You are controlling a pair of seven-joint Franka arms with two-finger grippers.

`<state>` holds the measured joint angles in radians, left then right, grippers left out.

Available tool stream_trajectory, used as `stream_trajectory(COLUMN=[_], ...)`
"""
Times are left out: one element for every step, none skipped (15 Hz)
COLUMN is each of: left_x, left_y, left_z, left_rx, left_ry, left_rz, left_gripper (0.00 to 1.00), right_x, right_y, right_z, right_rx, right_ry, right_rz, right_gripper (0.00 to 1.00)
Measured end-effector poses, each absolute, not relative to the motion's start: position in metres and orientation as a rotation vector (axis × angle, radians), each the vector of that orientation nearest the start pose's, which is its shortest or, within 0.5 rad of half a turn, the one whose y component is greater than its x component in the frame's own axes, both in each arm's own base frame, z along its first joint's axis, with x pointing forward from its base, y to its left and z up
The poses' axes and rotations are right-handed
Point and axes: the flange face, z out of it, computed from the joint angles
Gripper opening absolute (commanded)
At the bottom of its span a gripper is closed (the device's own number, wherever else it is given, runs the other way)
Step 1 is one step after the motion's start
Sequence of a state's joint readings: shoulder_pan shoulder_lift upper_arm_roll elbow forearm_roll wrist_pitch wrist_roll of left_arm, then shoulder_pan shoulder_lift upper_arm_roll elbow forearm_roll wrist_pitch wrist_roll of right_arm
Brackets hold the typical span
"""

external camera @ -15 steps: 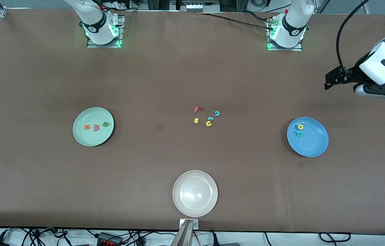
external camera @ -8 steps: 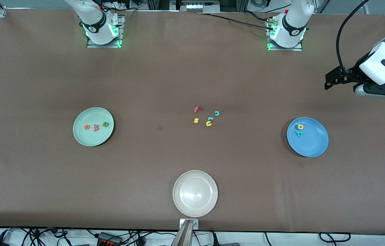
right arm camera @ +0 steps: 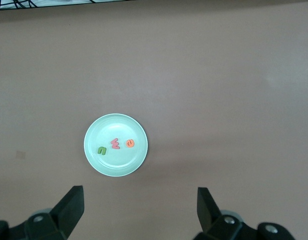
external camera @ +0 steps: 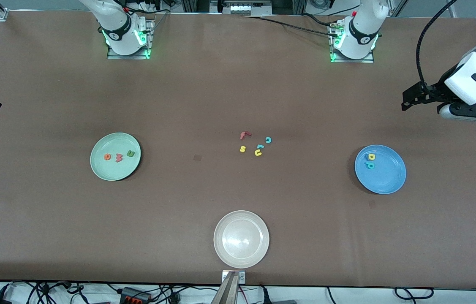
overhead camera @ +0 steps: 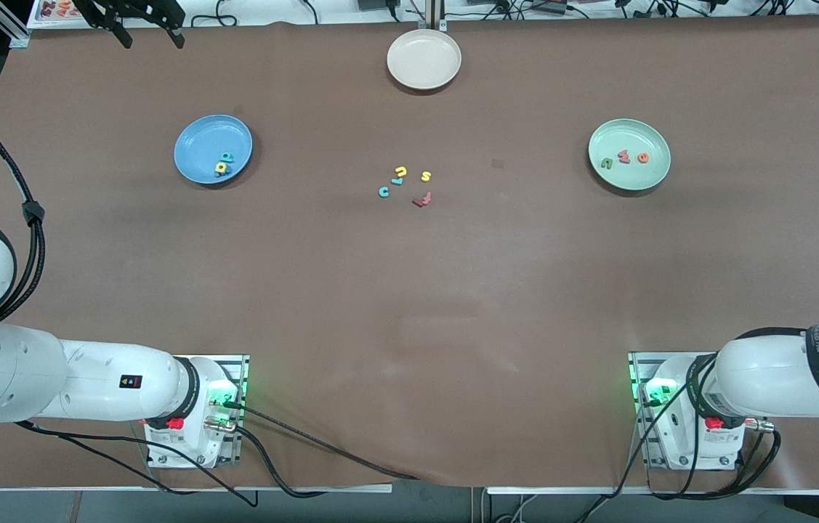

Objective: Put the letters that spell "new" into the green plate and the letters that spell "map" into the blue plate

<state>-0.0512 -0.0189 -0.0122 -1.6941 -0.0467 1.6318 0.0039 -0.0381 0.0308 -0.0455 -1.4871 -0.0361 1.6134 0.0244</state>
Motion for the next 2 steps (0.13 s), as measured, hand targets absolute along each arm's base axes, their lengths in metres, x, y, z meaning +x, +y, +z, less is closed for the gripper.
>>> stream_trajectory(left_x=[0.5489, 0.5489], left_y=[-0.0396, -0.0397], left_z=[0.582, 0.582], left_rx=[-3.184, -3.184], left_ry=[0.101, 0.101], left_rz=[0.071, 0.071], left_gripper=[1.0, 1.0], right_x=[0.5669, 0.5668], right_y=[-0.0507, -0.0507], right_z=[0.6509, 0.6509], right_rx=[-3.174, -3.174], right_ry=[0.171, 0.171], right_rz=[-0.15, -0.149], right_gripper=[1.0, 1.0])
